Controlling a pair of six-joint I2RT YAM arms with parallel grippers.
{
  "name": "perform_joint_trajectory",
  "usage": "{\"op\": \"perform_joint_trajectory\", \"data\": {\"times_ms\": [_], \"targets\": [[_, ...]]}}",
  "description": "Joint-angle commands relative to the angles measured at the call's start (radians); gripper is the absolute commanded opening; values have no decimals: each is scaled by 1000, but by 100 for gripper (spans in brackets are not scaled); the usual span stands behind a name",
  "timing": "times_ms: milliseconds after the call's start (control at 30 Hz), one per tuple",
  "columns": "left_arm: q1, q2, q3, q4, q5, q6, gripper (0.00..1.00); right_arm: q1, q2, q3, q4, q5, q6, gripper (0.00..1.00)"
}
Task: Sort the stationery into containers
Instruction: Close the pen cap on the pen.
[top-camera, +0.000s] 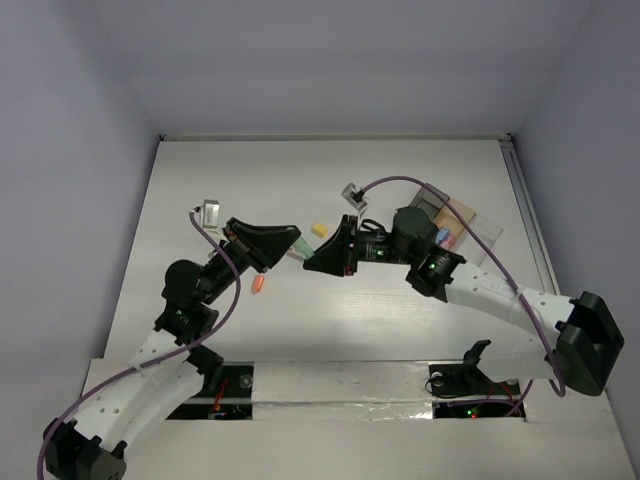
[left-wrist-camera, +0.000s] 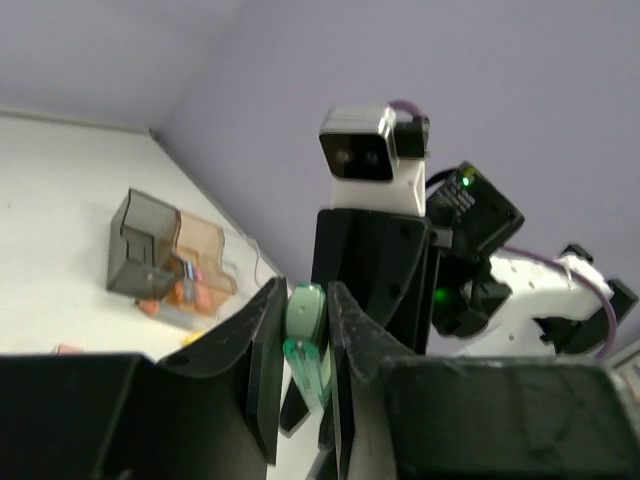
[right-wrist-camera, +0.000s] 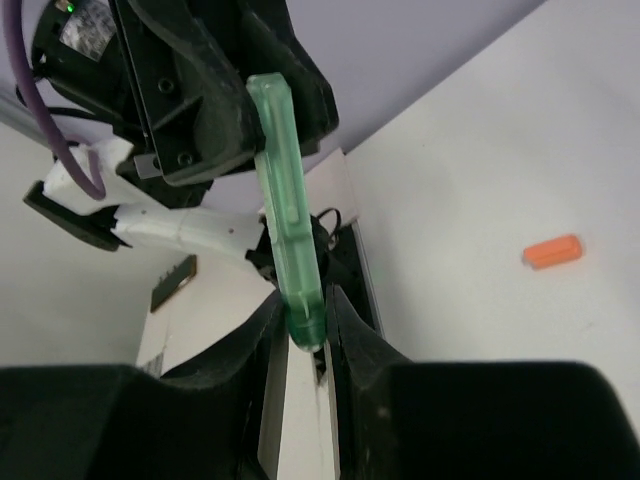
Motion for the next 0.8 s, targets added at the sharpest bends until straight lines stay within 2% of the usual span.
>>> {"op": "perform_joint_trajectory", "data": {"times_ms": [0,100,267,367,533,767], "targets": [[-77,30,-35,-152,152,23,0,3,22,137,232,67,9,0],[-77,10,-21,-204,132,39,0,3,-13,122,250,80,-6,0],[-77,-2,-12,-251,129,71,0,-6,-102,120,100,162,-99,0],[-77,15,-27,-213,144,51,0,-6,-93,154,60,137,-102,0],[-113,38,-49,-147,132,28,0,-6,-31,178,100,97,-61,0],[-236,98,-95,-44,79,-9,0,-6,24,209,143,108,-41,0]]}}
